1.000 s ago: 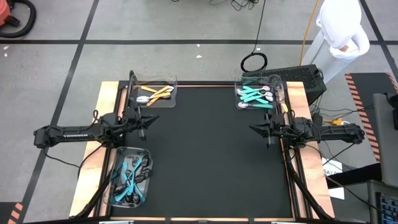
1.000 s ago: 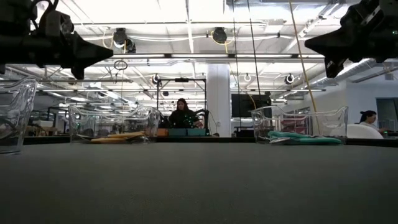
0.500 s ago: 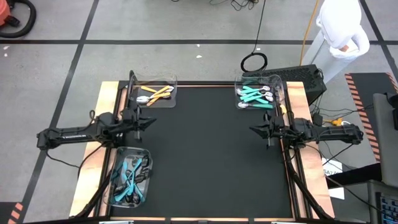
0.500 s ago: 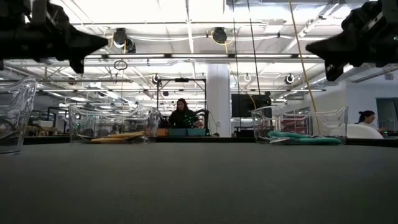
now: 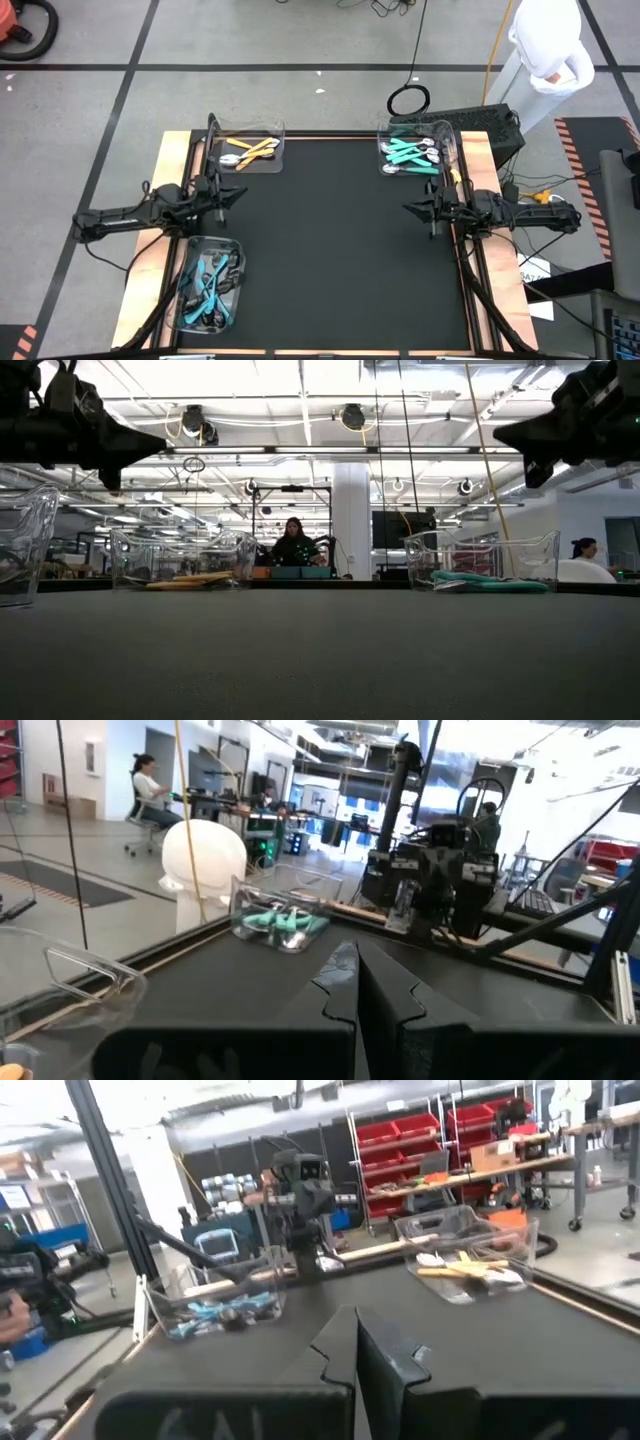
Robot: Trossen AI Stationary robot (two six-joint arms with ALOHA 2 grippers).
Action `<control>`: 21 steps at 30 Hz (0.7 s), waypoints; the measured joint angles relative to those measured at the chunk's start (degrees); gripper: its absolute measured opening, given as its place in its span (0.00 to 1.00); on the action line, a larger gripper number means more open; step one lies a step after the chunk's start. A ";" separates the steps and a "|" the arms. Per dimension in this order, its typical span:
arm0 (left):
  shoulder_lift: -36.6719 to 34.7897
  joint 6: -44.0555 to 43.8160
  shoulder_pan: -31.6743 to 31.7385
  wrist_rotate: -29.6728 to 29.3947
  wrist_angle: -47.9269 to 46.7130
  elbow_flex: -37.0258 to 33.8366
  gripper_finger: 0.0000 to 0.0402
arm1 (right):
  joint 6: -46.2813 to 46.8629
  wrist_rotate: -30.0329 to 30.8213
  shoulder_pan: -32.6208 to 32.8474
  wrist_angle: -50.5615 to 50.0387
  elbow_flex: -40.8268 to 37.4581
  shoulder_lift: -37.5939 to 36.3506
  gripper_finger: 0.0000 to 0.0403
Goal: Sort silverware by color (type)
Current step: Return to Home Position
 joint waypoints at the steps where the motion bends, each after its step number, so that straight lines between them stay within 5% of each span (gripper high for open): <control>1: 0.00 0.05 -0.22 -0.23 -0.06 0.00 0.00 | 0.09 0.02 0.00 1.46 -0.50 -0.04 0.00; 21: 0.63 1.23 -1.02 -1.00 -3.78 -0.04 0.05 | -0.43 0.06 0.00 0.14 -1.67 -0.08 0.03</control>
